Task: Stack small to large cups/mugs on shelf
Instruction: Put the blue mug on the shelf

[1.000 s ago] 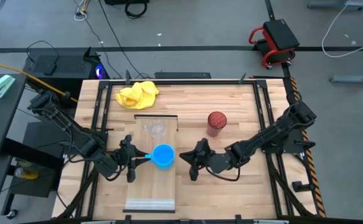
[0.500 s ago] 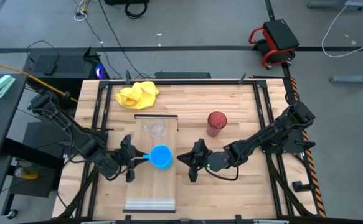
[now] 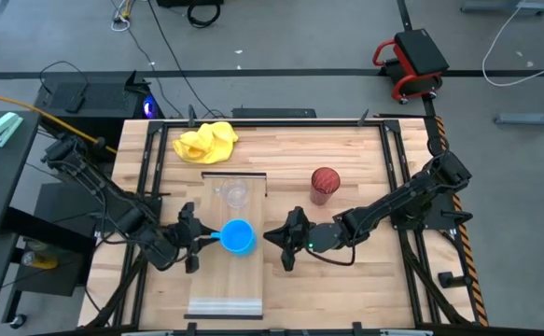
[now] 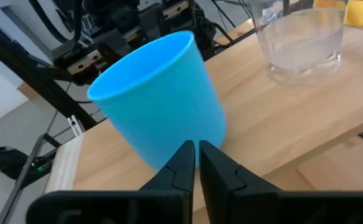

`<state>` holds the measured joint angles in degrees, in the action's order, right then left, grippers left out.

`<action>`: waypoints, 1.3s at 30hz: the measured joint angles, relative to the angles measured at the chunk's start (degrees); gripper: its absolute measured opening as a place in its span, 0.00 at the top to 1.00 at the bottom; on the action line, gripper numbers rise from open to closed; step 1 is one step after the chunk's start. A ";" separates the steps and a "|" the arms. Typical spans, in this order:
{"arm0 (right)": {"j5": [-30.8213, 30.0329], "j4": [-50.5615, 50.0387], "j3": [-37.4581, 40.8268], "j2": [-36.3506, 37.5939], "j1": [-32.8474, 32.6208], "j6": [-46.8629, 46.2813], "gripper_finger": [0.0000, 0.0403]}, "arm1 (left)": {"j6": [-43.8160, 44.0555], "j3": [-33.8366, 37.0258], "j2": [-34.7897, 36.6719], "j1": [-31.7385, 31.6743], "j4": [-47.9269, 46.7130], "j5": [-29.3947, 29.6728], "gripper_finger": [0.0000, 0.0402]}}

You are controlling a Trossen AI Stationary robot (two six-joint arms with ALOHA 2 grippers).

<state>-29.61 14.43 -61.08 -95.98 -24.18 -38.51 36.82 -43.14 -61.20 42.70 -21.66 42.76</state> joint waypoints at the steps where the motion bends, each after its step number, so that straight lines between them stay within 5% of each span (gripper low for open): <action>1: 0.33 0.41 0.00 0.00 0.25 0.17 0.93 | -0.01 0.01 0.53 0.13 -0.08 0.02 0.82; 10: 5.17 5.95 -0.46 -3.29 1.05 0.97 0.93 | 0.03 0.03 2.85 0.96 -1.94 0.92 0.82; 16: 8.55 3.92 -9.59 -12.53 0.96 2.97 0.94 | 0.40 0.03 2.85 0.90 -2.80 1.57 0.81; 28: 5.42 -11.06 -15.41 -11.87 -0.20 3.10 0.98 | 1.74 0.03 2.83 1.31 -3.83 1.58 0.84; 39: 4.57 -4.07 -15.35 -12.80 -3.71 2.01 0.98 | 1.52 0.03 2.81 1.20 -4.03 1.60 0.84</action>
<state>-25.04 10.37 -76.43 -108.78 -27.89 -36.50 38.35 -43.11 -58.39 43.90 -25.69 44.36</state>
